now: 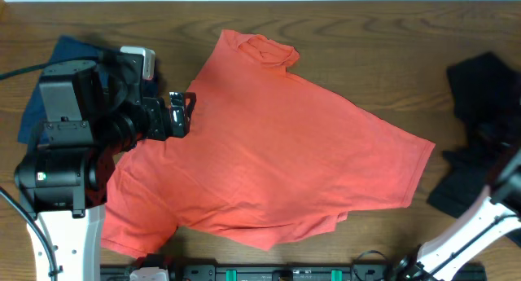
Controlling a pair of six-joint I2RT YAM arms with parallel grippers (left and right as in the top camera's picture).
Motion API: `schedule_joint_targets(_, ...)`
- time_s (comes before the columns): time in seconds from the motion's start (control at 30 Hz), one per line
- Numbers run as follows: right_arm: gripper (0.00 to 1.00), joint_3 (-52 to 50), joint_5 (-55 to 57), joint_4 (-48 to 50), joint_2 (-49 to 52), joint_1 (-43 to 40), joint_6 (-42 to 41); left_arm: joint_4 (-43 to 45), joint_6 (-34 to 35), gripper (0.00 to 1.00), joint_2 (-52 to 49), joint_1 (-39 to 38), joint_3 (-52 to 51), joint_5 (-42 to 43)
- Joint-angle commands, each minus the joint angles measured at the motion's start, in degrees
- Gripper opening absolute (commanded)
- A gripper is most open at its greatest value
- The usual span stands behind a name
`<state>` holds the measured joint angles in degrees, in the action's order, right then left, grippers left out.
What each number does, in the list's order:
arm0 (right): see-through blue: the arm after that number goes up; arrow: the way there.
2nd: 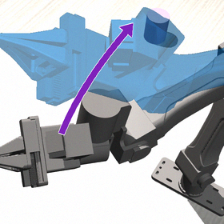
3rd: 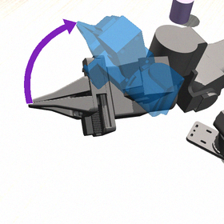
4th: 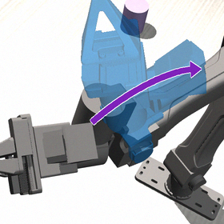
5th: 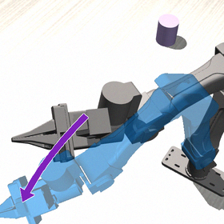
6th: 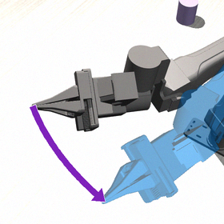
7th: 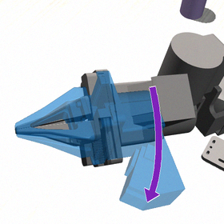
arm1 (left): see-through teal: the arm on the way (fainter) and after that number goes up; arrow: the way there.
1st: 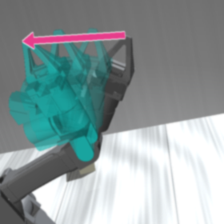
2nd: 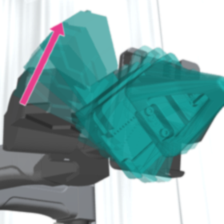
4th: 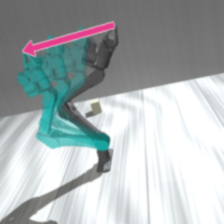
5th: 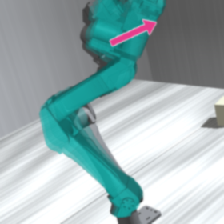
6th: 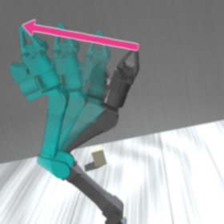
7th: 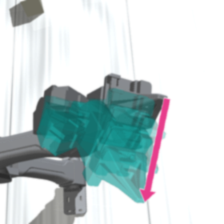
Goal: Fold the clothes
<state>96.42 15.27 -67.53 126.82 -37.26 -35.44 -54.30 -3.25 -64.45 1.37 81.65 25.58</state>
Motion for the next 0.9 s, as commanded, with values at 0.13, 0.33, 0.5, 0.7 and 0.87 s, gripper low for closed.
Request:
schedule_joint_targets(0.13,0.09,4.94,-18.73,3.48,-6.95,-8.92,15.98,0.13,-0.74,0.98,0.48,-0.22,0.66,0.98)
schedule_joint_targets(0.33,0.33,4.94,-42.07,4.13,-10.58,-2.47,35.19,0.76,-0.74,0.98,0.46,-0.22,0.66,1.01)
schedule_joint_targets(0.5,0.48,3.39,-42.49,2.21,-10.23,9.70,42.69,0.74,-0.72,0.98,0.48,-0.22,0.66,1.01)
schedule_joint_targets(0.7,0.82,-0.94,-31.47,7.67,-9.05,25.09,45.31,0.74,-0.72,0.98,0.48,-0.22,0.66,1.01)
schedule_joint_targets(0.87,0.92,-5.44,-25.07,16.31,-8.28,33.92,48.00,0.74,-0.72,0.98,0.48,-0.22,0.66,1.01)
